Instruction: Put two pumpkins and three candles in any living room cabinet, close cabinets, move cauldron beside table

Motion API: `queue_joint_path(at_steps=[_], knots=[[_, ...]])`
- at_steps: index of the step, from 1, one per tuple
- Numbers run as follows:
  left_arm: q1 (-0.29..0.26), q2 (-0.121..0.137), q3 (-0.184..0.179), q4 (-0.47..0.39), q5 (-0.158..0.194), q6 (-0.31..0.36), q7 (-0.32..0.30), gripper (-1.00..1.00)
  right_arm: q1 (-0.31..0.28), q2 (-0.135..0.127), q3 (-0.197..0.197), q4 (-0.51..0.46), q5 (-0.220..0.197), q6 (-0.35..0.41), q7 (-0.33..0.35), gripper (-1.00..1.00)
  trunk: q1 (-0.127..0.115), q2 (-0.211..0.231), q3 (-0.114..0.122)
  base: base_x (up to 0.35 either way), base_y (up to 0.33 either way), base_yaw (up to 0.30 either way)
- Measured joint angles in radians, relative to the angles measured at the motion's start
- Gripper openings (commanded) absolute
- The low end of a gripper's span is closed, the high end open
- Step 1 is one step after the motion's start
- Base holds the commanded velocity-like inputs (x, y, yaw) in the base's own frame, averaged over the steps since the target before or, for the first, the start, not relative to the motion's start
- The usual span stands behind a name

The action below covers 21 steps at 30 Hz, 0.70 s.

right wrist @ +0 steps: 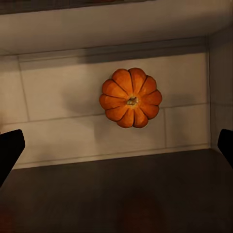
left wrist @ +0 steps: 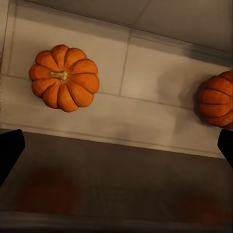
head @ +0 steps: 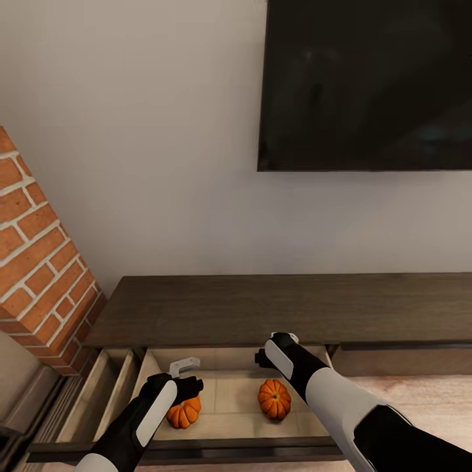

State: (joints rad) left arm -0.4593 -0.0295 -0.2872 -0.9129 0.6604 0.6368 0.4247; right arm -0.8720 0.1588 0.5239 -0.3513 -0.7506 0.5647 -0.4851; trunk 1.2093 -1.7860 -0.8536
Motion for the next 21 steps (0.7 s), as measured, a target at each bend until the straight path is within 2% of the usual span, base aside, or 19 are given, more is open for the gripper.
queue_joint_path(at_steps=[3,9,21], knots=[[0.0,0.001,0.001,0.0,0.004,0.0,0.0,1.0,0.0,0.0,0.0,0.0,0.0,0.0,0.0,1.0,-0.011,0.021,0.009,-0.035,0.0,0.0],[0.0,0.0,0.0,0.001,0.008,0.0,0.0,1.0,0.0,0.0,0.0,0.0,0.0,0.0,0.001,1.0,-0.034,0.063,0.028,-0.187,-0.019,0.0],[0.001,0.0,-0.004,0.0,0.007,0.0,0.001,1.0,0.0,0.0,-0.001,-0.002,0.0,0.0,0.001,1.0,-0.081,0.147,0.066,-0.014,-0.003,0.0]])
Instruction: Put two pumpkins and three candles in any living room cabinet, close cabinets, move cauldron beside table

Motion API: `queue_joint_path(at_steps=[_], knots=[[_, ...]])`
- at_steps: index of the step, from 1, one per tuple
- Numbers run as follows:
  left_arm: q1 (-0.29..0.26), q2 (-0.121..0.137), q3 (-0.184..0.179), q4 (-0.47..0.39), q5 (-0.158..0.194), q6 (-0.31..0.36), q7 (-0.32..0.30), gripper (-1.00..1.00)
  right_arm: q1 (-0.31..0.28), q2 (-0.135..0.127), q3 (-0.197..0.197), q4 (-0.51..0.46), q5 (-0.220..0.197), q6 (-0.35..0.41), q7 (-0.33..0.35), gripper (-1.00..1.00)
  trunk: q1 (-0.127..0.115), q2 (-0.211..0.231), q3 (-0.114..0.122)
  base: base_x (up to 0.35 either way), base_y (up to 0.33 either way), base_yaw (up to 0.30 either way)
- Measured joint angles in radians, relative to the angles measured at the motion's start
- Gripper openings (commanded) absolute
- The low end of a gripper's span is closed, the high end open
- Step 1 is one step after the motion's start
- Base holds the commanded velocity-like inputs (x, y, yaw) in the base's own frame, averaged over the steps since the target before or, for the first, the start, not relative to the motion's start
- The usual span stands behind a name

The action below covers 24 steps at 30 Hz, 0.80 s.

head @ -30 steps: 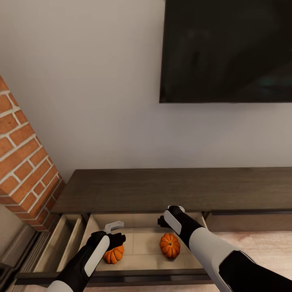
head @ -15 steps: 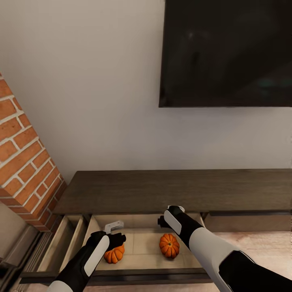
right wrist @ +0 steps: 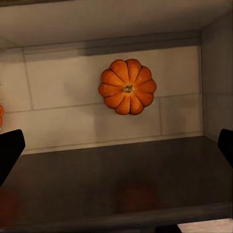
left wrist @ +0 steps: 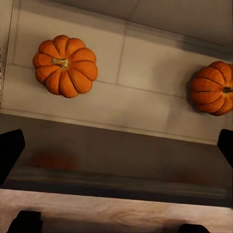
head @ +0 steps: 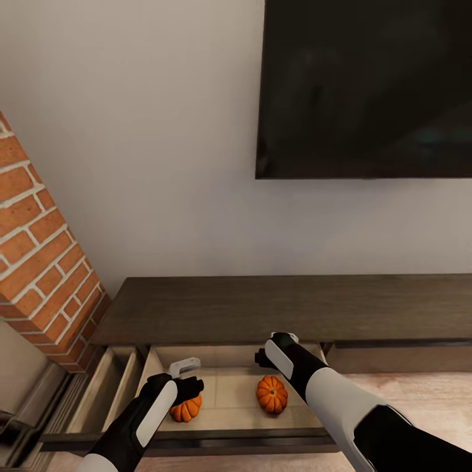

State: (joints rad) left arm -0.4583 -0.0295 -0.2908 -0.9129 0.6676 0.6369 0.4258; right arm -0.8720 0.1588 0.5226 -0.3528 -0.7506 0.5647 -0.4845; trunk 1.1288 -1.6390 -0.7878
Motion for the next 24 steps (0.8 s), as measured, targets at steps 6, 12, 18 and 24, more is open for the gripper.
queue_joint_path(at_steps=[6,12,18,24], knots=[[0.0,-0.001,0.0,0.0,0.0,0.0,0.0,1.0,0.0,0.0,0.0,0.0,0.0,0.0,0.0,1.0,-0.023,0.042,0.019,0.0,0.0,0.0],[0.0,-0.002,-0.003,0.001,0.0,0.0,0.0,1.0,0.0,0.0,0.0,0.0,0.0,0.0,-0.001,1.0,-0.046,0.084,0.038,0.0,0.0,0.0],[0.0,-0.004,-0.007,0.006,0.0,0.0,0.0,1.0,0.0,0.0,0.0,0.0,0.0,0.001,-0.002,1.0,-0.069,0.126,0.056,0.0,0.0,0.0],[0.0,-0.003,-0.007,0.005,-0.001,0.0,0.001,1.0,0.0,-0.001,0.0,0.0,0.0,0.003,-0.003,1.0,-0.092,0.168,0.075,0.0,0.0,0.0]])
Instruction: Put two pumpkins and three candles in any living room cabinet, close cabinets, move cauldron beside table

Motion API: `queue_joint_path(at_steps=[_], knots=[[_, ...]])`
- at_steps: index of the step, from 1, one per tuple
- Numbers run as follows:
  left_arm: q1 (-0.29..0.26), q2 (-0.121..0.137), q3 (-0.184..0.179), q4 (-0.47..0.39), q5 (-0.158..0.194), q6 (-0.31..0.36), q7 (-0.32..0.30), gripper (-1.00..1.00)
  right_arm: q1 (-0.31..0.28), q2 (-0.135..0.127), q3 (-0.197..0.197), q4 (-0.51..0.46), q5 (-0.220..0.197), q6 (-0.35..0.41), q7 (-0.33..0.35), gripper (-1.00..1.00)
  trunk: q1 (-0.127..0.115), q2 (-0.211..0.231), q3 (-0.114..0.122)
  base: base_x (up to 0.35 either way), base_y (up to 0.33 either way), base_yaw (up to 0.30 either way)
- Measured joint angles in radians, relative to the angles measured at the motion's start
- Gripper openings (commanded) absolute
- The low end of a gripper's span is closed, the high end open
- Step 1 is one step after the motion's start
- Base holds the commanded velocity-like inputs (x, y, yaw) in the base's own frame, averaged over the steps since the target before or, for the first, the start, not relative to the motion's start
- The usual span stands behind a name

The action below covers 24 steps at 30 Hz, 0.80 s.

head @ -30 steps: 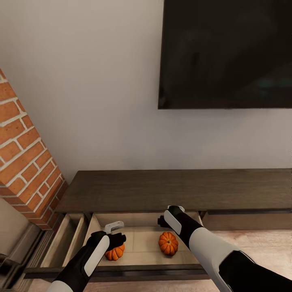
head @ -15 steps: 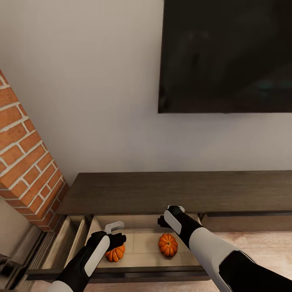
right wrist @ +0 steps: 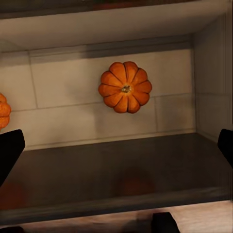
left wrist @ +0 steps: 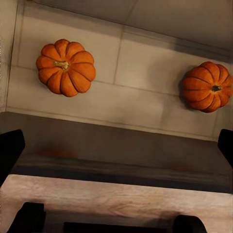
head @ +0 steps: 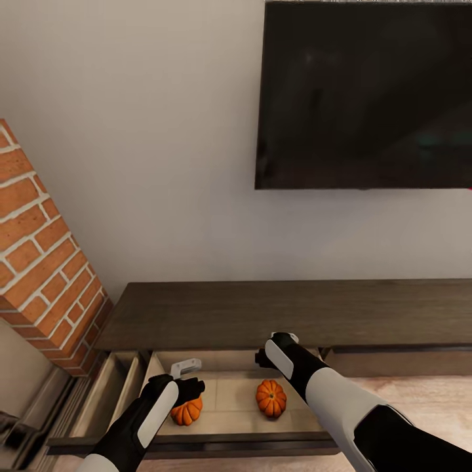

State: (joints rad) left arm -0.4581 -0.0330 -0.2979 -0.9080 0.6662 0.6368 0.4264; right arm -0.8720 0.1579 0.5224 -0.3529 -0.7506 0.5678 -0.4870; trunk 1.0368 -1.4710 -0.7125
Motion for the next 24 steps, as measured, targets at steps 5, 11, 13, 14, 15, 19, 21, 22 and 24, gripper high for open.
queue_joint_path(at_steps=[5,11,13,14,15,19,21,22,24], knots=[[0.0,0.0,-0.001,0.0,0.0,0.0,0.001,1.0,0.0,-0.001,0.0,0.0,0.0,0.002,-0.003,1.0,-0.019,0.035,0.016,0.0,0.0,0.0],[0.0,0.0,-0.001,0.001,0.0,0.0,0.001,1.0,0.0,0.0,0.0,0.0,0.001,0.003,-0.005,1.0,-0.042,0.077,0.034,0.0,0.0,0.0],[0.0,-0.001,-0.002,0.002,-0.001,0.0,0.001,1.0,0.0,0.0,0.0,0.0,0.001,0.003,-0.005,1.0,-0.05,0.091,0.041,0.0,0.0,0.0],[0.0,-0.001,-0.002,0.002,-0.001,0.0,0.001,1.0,0.0,0.0,0.0,0.0,0.001,0.003,-0.006,1.0,-0.054,0.098,0.044,0.0,0.0,0.0],[0.0,-0.001,-0.002,0.003,-0.002,0.0,0.001,1.0,0.0,0.0,0.0,0.0,0.001,0.003,-0.006,1.0,-0.058,0.105,0.047,0.0,0.0,0.0],[0.0,0.0,-0.003,0.003,-0.003,0.0,0.001,1.0,0.0,0.001,0.0,0.0,0.001,0.003,-0.006,1.0,-0.073,0.133,0.06,0.0,0.0,0.0],[0.0,0.0,-0.004,0.003,-0.003,0.0,0.001,1.0,0.0,0.001,0.0,0.0,0.001,0.003,-0.006,1.0,-0.081,0.147,0.066,0.0,0.0,0.0],[0.0,0.0,-0.005,0.003,-0.004,0.0,0.001,1.0,0.0,0.001,0.0,0.0,0.001,0.003,-0.006,1.0,-0.084,0.154,0.069,0.0,0.0,0.0],[0.0,0.0,-0.005,0.003,-0.006,0.0,0.001,1.0,0.0,0.001,0.0,0.0,0.001,0.003,-0.006,1.0,-0.092,0.168,0.075,0.0,0.0,0.0]])
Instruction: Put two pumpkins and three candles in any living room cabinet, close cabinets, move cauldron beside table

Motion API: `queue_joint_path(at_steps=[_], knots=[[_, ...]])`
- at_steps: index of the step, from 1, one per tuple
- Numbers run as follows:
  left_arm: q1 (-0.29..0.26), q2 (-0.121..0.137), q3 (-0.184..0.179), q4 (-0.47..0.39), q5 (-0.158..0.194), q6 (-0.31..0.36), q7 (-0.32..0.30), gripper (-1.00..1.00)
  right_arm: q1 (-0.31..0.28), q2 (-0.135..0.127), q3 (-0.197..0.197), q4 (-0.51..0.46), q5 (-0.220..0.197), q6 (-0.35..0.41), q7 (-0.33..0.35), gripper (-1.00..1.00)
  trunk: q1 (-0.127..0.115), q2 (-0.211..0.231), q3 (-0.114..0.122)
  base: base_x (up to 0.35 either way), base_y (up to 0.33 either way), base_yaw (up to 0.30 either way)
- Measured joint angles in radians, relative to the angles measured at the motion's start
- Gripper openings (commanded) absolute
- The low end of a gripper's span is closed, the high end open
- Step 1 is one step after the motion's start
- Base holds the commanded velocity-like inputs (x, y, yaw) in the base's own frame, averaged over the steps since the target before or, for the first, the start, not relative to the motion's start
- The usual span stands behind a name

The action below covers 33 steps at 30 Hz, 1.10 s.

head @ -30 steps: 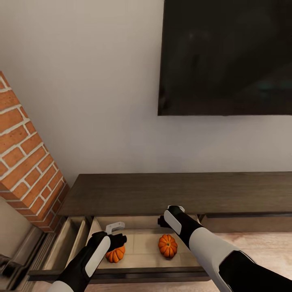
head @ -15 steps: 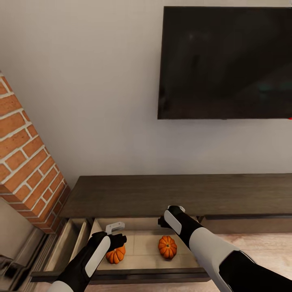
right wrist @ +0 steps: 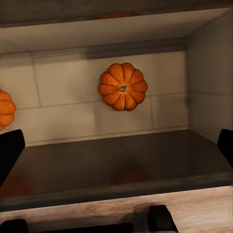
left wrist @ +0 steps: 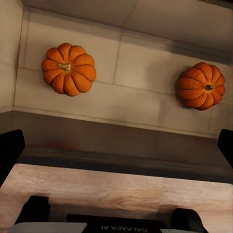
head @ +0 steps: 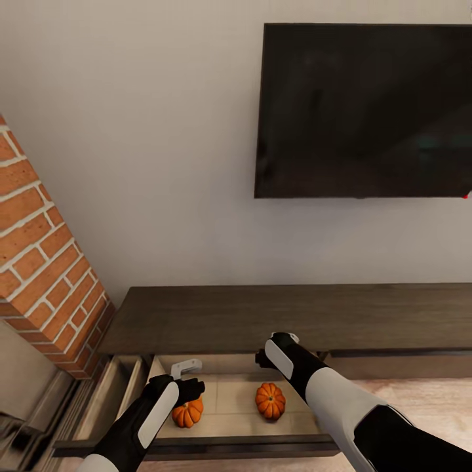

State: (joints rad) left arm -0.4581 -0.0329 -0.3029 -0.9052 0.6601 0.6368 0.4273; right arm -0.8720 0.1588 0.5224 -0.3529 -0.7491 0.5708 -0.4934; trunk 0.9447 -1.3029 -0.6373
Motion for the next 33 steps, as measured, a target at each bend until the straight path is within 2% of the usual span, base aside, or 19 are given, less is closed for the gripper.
queue_joint_path(at_steps=[33], knots=[[0.0,-0.001,-0.006,0.002,-0.003,0.001,0.0,1.0,0.0,0.001,0.0,0.0,0.0,-0.004,0.001,1.0,-0.127,0.231,0.103,0.0,0.0,0.0]])
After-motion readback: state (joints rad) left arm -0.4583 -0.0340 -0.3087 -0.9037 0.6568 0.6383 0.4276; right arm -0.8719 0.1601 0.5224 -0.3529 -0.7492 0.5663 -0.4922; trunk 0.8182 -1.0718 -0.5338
